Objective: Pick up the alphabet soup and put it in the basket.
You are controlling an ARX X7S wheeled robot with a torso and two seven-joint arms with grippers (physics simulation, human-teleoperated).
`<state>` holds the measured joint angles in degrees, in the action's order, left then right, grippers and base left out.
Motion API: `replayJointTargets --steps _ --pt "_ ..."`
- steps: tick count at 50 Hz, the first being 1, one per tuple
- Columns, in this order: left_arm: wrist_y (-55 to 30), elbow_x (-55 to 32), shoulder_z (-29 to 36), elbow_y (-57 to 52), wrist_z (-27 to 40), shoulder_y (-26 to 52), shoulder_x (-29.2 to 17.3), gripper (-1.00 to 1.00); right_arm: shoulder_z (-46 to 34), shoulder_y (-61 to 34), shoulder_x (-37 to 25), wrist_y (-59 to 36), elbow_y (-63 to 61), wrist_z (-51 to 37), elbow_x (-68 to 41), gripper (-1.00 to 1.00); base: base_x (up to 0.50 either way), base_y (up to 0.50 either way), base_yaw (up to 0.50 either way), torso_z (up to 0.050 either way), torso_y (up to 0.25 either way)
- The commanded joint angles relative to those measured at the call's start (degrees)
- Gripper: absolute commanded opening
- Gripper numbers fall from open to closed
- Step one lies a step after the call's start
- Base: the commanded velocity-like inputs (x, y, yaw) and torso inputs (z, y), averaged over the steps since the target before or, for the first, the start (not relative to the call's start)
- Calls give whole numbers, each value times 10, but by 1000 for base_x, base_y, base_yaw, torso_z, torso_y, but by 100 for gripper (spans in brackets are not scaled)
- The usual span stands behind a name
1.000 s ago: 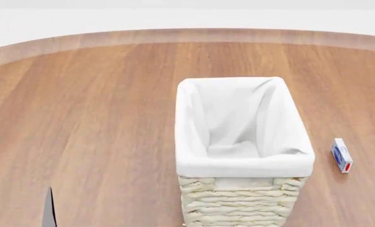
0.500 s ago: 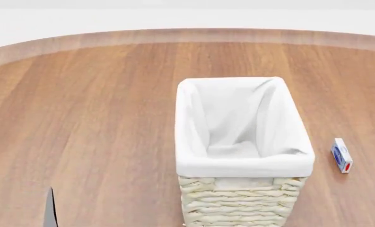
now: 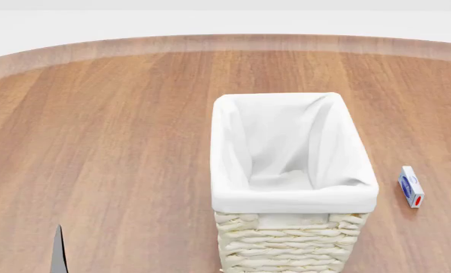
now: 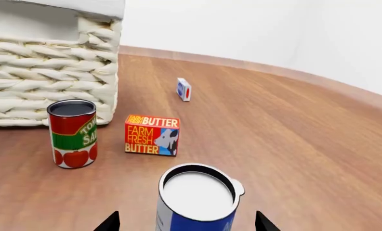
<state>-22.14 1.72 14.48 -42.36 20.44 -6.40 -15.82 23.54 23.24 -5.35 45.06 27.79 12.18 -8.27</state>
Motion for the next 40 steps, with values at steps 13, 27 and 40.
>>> replayJointTargets --steps 13,27,40 --pt "3 -6 2 2 8 0 -6 100 1 -41 -7 12 44 -39 11 100 0 0 0 0 0" --pt "1 -8 5 -1 12 0 -9 100 0 -74 -10 34 102 -52 11 100 0 0 0 0 0" --pt "2 -11 6 -1 16 0 -12 100 -6 -118 -16 77 195 -61 27 100 0 0 0 0 0"
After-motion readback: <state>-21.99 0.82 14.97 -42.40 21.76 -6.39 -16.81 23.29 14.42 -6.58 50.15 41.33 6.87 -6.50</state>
